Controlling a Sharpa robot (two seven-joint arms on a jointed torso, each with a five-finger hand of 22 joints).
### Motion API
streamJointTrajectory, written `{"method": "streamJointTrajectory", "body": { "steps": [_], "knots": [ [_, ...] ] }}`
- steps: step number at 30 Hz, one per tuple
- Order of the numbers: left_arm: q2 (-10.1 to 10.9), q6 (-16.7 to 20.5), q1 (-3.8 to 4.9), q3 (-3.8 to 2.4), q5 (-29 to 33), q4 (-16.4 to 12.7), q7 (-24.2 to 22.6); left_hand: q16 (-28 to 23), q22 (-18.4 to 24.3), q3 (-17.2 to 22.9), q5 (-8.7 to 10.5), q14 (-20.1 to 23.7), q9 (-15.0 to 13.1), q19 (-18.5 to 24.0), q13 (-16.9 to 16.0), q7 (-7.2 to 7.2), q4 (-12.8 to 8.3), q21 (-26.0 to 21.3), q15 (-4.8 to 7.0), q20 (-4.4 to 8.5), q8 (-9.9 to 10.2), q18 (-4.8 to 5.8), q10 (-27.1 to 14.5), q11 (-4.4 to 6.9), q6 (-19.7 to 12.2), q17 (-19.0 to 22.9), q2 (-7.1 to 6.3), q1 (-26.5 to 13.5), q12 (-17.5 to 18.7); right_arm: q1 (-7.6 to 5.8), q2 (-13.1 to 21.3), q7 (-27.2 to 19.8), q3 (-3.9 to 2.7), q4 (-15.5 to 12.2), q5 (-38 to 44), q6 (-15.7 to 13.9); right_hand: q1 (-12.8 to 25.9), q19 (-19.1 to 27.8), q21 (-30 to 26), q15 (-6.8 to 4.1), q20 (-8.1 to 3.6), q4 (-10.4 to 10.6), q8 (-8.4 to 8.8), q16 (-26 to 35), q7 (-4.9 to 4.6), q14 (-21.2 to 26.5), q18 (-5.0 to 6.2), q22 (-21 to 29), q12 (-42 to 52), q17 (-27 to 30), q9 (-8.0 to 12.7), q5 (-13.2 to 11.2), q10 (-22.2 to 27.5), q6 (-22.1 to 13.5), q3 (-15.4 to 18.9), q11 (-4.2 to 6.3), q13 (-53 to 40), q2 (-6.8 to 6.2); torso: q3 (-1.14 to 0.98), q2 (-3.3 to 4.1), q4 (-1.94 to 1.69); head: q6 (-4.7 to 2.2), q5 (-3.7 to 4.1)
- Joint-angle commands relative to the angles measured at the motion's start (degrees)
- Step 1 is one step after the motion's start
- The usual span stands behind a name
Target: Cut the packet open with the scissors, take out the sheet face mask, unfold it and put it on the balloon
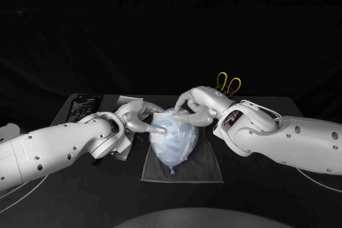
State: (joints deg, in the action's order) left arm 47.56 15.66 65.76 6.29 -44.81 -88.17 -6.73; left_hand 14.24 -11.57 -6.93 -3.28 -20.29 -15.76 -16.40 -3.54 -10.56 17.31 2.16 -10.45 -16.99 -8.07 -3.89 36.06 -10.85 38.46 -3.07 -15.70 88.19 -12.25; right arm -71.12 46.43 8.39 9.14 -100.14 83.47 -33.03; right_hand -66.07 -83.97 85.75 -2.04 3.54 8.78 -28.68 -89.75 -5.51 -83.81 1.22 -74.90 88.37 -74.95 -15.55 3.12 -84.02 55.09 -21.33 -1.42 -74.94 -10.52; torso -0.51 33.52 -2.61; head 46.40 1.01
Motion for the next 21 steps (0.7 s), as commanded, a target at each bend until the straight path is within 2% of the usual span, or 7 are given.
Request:
{"method": "streamJointTrajectory", "body": {
  "steps": [1,8,21],
  "knots": [
    [-0.1,-0.8,-0.15,0.15,0.0,-0.2,0.3,-0.2,0.0,0.2,0.23,-0.3,-0.1,-0.4,0.0,-2.33,0.0,0.1,-0.23,0.04,-0.2,0.55,0.3,-0.16,0.3,0.1,0.18,0.5,0.3,0.06,-0.5,2.9,-0.03,0.3,3.8,-0.9,-1.4,-4.4,-0.4,-0.35,0.08,-0.1,0.43,-0.2,-0.17,-6.2,-0.22,-13.8,-0.2,-15.0,-0.1,-0.3,-4.7,-0.5,0.3,0.11,-13.5,0.32,0.00,0.03,-0.06,0.06,-0.02],
    [-0.1,-0.8,-0.15,0.15,0.1,-0.3,0.3,-0.2,0.0,0.2,0.23,-0.3,-0.1,-0.4,0.0,-2.33,0.0,0.1,-0.23,0.04,-0.2,0.55,0.3,-0.16,0.3,0.1,0.18,0.5,0.3,0.10,-1.6,3.4,-0.03,1.2,4.6,-1.2,-2.6,-4.3,-0.6,-0.31,0.10,-0.2,0.73,-0.2,-0.22,-6.2,-0.18,-13.7,-0.4,-15.0,-0.4,-0.3,-4.5,-0.6,0.2,0.06,-13.3,0.82,0.02,0.07,0.03,0.21,-0.10],
    [-0.2,-0.8,-0.15,0.15,0.1,-0.3,0.3,-0.2,0.1,0.3,0.24,-0.3,-0.1,-0.4,0.0,-2.39,0.0,0.1,-0.27,0.05,-0.2,0.54,0.3,-0.22,0.2,0.1,0.20,0.6,0.4,0.17,-3.3,4.1,0.05,3.5,4.9,1.5,-4.6,-4.2,-0.8,-0.28,0.15,-0.4,1.14,-0.2,-0.21,-6.2,-0.13,-13.6,-0.5,-15.0,-0.8,-0.3,-4.5,-0.5,-0.2,0.06,-13.3,1.86,-0.01,-0.01,0.01,0.45,-0.12]
  ]
}}
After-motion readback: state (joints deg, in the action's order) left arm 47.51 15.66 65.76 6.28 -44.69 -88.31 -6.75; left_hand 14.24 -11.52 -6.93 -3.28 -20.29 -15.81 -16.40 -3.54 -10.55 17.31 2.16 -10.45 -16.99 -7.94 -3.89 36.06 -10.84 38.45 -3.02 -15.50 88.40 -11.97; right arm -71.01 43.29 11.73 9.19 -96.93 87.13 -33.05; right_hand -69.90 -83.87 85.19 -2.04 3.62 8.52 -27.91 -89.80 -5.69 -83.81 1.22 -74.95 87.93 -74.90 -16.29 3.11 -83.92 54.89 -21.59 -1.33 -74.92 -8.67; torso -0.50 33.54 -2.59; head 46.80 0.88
